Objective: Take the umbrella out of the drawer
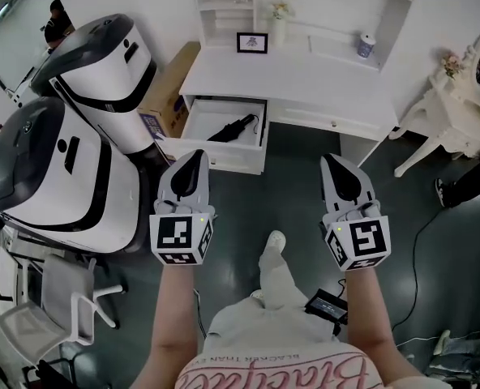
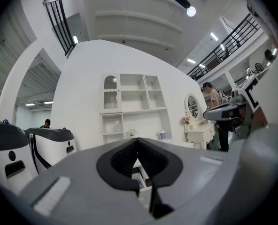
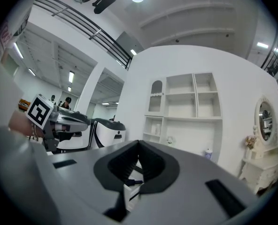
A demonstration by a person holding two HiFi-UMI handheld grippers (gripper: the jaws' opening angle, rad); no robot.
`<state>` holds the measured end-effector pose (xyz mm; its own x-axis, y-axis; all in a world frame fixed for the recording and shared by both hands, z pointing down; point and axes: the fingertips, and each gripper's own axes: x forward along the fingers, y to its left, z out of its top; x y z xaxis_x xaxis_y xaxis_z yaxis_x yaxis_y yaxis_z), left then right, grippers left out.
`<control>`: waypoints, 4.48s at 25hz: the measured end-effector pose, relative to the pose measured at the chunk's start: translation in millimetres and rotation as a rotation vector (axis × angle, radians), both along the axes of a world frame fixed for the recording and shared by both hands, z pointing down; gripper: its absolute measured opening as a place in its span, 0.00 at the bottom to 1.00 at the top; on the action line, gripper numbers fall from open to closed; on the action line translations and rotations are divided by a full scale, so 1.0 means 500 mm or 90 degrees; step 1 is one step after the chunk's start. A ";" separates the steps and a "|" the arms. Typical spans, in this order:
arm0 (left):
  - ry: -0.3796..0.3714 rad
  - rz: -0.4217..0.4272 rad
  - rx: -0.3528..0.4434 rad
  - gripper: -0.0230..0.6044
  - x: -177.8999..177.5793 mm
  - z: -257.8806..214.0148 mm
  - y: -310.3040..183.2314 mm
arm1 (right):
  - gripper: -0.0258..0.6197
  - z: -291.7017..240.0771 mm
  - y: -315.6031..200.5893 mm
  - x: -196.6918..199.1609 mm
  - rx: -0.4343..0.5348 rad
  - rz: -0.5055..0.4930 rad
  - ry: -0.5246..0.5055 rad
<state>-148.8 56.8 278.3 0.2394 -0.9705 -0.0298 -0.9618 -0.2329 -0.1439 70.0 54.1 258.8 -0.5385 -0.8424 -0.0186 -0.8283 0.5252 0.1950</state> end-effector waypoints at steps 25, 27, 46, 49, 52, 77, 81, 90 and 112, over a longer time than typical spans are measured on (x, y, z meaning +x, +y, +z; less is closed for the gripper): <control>-0.005 -0.016 -0.061 0.05 -0.058 0.078 -0.558 | 0.05 0.065 -0.587 -0.051 -0.052 -0.024 -0.008; -0.010 -0.018 -0.070 0.05 -0.056 0.085 -0.576 | 0.05 0.070 -0.608 -0.047 -0.058 -0.024 -0.013; -0.040 0.126 -0.341 0.39 -0.038 0.329 -0.735 | 0.05 0.208 -0.727 -0.024 -0.175 0.032 -0.023; -0.057 0.156 -0.409 0.40 -0.048 0.399 -0.749 | 0.05 0.255 -0.740 -0.031 -0.213 0.051 -0.017; -0.067 0.182 -0.467 0.43 -0.059 0.466 -0.765 | 0.05 0.301 -0.756 -0.037 -0.246 0.070 -0.015; -0.305 0.305 -0.849 0.58 -0.108 0.996 -0.701 | 0.05 0.587 -0.772 -0.109 -0.419 0.121 0.014; -0.307 0.287 -0.857 0.58 -0.103 1.029 -0.704 | 0.05 0.603 -0.771 -0.100 -0.429 0.134 0.016; -0.322 0.262 -0.857 0.47 -0.106 1.048 -0.701 | 0.05 0.605 -0.776 -0.100 -0.429 0.141 0.017; -0.450 0.402 -0.742 0.42 -0.090 0.872 -0.677 | 0.05 0.497 -0.767 -0.114 -0.371 0.114 0.009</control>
